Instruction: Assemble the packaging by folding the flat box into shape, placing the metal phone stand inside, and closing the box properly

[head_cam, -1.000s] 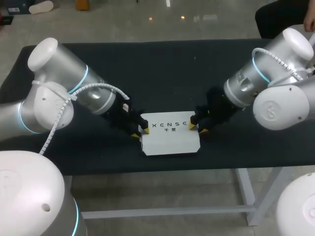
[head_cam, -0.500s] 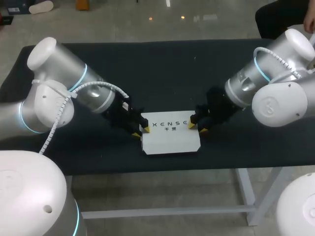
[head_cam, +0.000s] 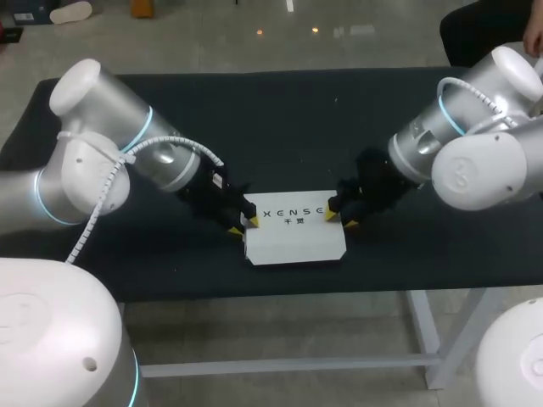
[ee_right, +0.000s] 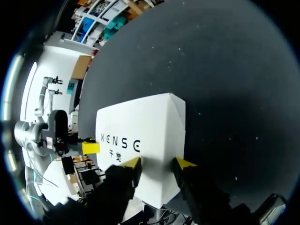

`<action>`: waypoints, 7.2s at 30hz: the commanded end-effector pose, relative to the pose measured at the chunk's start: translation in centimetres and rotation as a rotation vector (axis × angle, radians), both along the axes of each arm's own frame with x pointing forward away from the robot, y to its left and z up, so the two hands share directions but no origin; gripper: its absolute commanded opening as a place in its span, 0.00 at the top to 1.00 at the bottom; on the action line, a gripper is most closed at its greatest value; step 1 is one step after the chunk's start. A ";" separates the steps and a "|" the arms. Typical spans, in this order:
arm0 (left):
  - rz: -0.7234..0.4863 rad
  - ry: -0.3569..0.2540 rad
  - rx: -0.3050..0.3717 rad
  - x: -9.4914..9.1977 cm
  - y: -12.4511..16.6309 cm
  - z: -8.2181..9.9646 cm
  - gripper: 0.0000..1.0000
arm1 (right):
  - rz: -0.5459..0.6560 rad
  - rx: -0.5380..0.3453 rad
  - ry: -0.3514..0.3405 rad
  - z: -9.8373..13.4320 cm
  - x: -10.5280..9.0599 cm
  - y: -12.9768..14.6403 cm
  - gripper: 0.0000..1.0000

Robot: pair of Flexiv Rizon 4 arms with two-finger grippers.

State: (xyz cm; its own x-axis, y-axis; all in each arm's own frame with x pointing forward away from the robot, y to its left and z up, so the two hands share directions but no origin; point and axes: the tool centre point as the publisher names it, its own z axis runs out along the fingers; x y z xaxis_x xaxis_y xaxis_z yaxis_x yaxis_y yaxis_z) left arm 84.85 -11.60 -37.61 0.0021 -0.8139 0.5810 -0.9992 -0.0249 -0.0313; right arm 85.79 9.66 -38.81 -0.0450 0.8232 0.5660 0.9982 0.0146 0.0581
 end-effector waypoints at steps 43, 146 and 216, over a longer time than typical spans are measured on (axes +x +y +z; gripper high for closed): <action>0.001 0.110 -0.009 0.4 -0.7 1.0 0.57 | 0.047 0.038 0.063 0.5 0.8 1.7 0.54; 0.037 0.252 0.033 1.2 1.2 2.5 0.51 | 0.082 0.043 0.191 2.1 1.8 1.2 0.51; -0.029 0.357 -0.016 2.1 0.3 3.3 0.52 | 0.119 0.098 0.262 3.1 2.0 1.7 0.51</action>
